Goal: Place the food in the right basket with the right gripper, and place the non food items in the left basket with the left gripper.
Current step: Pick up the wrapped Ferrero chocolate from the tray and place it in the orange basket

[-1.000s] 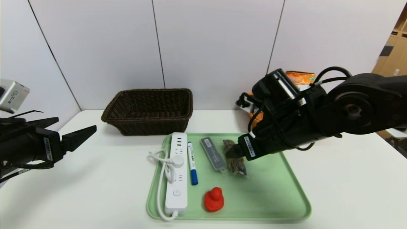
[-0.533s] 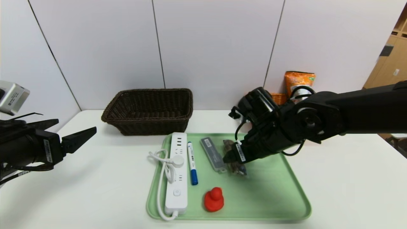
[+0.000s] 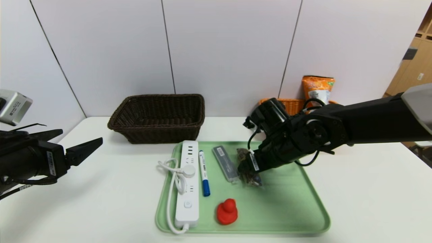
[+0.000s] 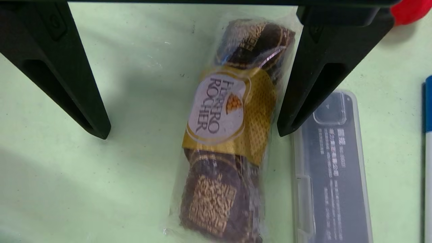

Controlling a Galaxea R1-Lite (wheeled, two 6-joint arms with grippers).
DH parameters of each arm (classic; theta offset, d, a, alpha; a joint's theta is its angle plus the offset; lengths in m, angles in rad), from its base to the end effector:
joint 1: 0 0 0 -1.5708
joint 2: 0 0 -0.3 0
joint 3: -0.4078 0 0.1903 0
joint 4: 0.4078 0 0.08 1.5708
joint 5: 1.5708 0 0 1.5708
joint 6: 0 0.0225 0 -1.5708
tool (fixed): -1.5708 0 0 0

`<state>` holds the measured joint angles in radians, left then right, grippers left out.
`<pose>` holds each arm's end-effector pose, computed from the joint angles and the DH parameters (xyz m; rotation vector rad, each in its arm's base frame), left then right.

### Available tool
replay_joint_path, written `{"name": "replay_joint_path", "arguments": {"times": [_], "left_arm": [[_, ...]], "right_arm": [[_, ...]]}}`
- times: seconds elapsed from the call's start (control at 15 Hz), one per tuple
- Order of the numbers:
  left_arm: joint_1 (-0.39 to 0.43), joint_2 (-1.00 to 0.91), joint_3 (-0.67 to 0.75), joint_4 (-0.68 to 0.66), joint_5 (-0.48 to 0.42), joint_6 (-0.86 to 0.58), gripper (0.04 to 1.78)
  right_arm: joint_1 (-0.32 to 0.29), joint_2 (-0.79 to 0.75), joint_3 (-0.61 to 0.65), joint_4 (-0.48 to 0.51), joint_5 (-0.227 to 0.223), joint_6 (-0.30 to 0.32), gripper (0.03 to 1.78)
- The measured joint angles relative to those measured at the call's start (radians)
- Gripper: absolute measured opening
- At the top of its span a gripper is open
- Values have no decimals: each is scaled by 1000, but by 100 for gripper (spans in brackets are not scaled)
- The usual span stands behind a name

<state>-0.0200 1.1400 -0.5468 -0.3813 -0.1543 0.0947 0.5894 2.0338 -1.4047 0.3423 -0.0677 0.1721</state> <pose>0.1616 -0.0067 0.2160 0.0799 0.2033 -0.1835 0.3146 0.2085 0.1421 -0.1606 0.9637 0.3966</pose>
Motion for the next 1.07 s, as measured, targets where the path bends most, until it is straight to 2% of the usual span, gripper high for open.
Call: {"name": "replay_joint_path", "arguments": {"times": [0.07, 0.13, 0.33, 0.53, 0.6, 0.67, 1.07], "left_arm": [[0, 0, 0, 0, 0, 0, 169], [0, -1, 1, 0, 0, -1, 169], [0, -3, 4, 0, 0, -2, 169], [0, -6, 6, 0, 0, -1, 169], [0, -6, 7, 0, 0, 1, 169], [0, -6, 7, -1, 0, 1, 169], [0, -8, 9, -1, 0, 1, 169]], "right_arm": [[-1, 1, 5, -18, 1, -3, 169], [-1, 3, 14, -44, 1, -5, 162], [2, 11, 28, -110, -1, -1, 114], [4, 10, 31, -106, -1, -1, 80], [4, 9, 31, -105, 0, -2, 63], [5, 6, 32, -106, 0, -1, 14], [23, -63, 61, -111, 1, -9, 17]]}}
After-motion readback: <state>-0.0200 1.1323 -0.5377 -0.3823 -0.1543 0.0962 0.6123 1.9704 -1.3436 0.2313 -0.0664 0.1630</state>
